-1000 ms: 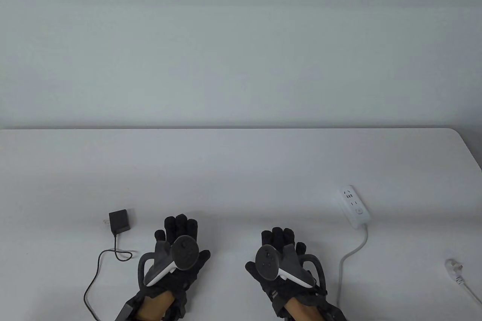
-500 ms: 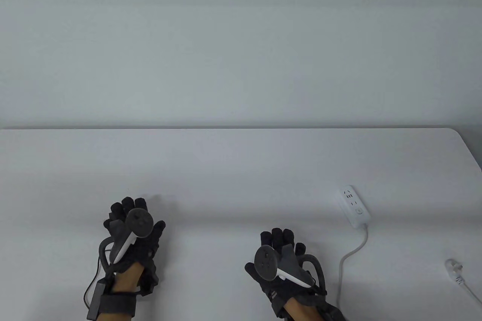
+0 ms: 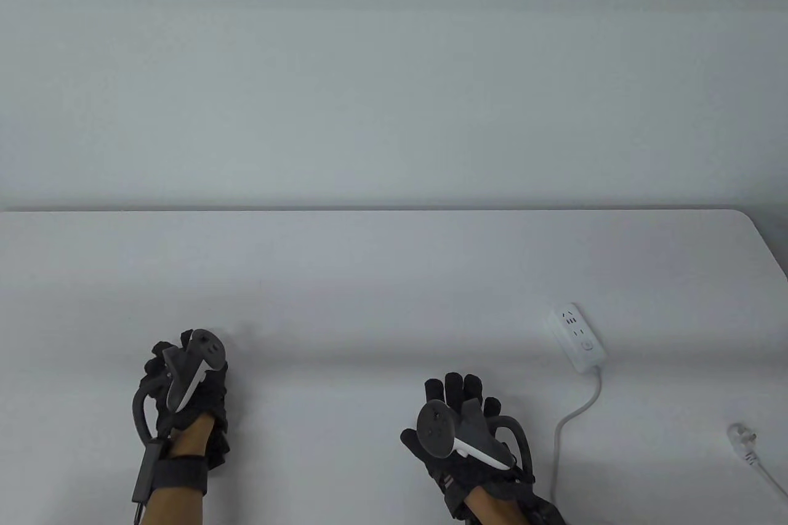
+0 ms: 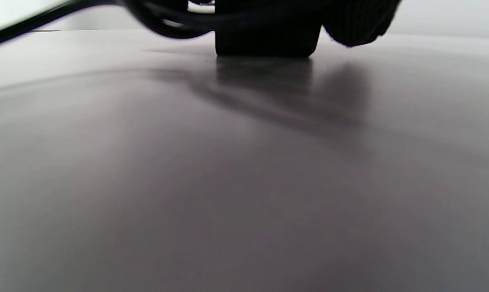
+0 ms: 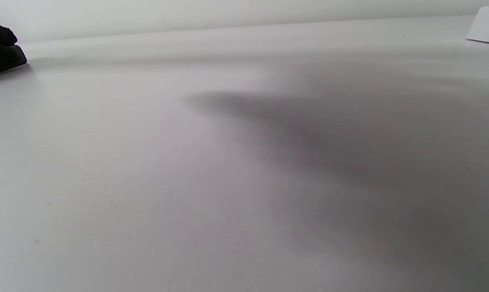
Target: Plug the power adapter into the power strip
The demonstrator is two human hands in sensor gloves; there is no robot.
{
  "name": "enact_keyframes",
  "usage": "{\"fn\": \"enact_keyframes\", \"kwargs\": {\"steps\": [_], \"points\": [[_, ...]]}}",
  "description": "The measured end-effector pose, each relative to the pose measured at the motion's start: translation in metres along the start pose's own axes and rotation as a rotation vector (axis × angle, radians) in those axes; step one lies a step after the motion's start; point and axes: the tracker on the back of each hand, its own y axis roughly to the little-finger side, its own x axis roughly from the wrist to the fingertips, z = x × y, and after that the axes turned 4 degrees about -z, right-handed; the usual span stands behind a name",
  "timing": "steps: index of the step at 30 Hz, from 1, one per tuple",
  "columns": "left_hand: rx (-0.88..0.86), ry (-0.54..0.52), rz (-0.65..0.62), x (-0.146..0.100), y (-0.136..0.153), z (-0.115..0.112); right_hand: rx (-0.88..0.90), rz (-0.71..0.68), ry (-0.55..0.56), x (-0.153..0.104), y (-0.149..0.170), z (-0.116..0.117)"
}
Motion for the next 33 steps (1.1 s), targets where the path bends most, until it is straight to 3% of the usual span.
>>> {"fn": "enact_keyframes", "kwargs": {"steps": [4,8,23,33], "points": [[0.011,-0.034,-0.022,-0.002,-0.002,0.003,0.004,0.001,0.001,0.000,0.001,0.000],[-0.022,-0.004,-0.089,-0.002,-0.005,0.006,0.008,0.003,0.001,0.000,0.001,0.000],[-0.024,0.018,-0.100,-0.005,-0.010,0.005,0.008,-0.002,-0.012,-0.001,0.003,0.001],[-0.174,-0.127,-0.056,-0.014,0.009,0.018,0.006,-0.008,-0.029,-0.001,0.002,0.001]]}}
